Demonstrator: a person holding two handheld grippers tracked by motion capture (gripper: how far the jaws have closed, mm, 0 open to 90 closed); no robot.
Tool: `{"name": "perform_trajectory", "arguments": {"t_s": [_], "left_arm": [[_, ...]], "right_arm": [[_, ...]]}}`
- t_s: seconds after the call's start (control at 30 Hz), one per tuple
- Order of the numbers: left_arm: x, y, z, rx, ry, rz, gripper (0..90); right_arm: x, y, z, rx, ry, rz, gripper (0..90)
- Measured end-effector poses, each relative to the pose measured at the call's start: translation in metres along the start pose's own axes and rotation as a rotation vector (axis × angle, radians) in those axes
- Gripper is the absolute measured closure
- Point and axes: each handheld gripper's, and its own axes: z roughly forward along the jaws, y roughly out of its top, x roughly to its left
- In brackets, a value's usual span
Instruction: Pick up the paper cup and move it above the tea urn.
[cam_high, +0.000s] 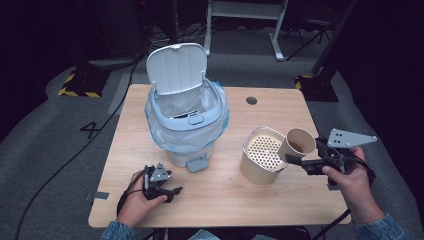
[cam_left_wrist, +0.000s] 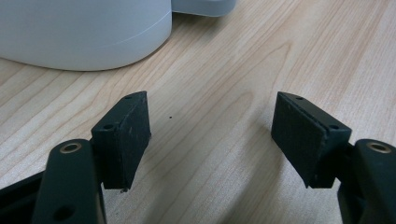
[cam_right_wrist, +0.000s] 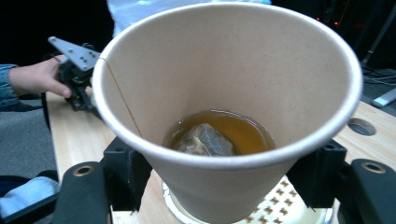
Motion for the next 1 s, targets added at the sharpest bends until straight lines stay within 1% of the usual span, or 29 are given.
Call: {"name": "perform_trajectory", "arguments": {"t_s": [0.13, 0.27, 0.33, 0.67, 0.87, 0.93, 1.0], "left_arm": [[0.000, 0.000, 0.000, 0.001, -0.001, 0.001, 28.3], [0.000, 0.000, 0.000, 0.001, -0.001, 0.001, 28.3], [0.000, 0.000, 0.000, 0.000, 0.001, 0.000, 28.3], [0.000, 0.000, 0.000, 0.000, 0.001, 0.001, 28.3], [0.000, 0.000, 0.000, 0.000, 0.001, 0.000, 28.2], [0.000, 0.000, 0.000, 0.000, 0.001, 0.000, 28.3], [0.000, 0.000, 0.000, 0.001, 0.001, 0.002, 28.3]], "right_arm": [[-0.011, 0.006, 0.003, 0.006, -0.015, -0.015, 31.3], [-0.023, 0.010, 0.008, 0.027, -0.018, -0.026, 31.3], [-0.028, 0.011, 0.011, 0.037, -0.027, -0.030, 31.3], [-0.050, 0.011, 0.030, 0.072, -0.076, 0.000, 31.2], [-0.058, 0.009, 0.038, 0.076, -0.080, 0.001, 31.2], [-0.059, 0.009, 0.039, 0.079, -0.089, -0.010, 31.2], [-0.059, 0.009, 0.040, 0.084, -0.103, -0.032, 31.2]]}}
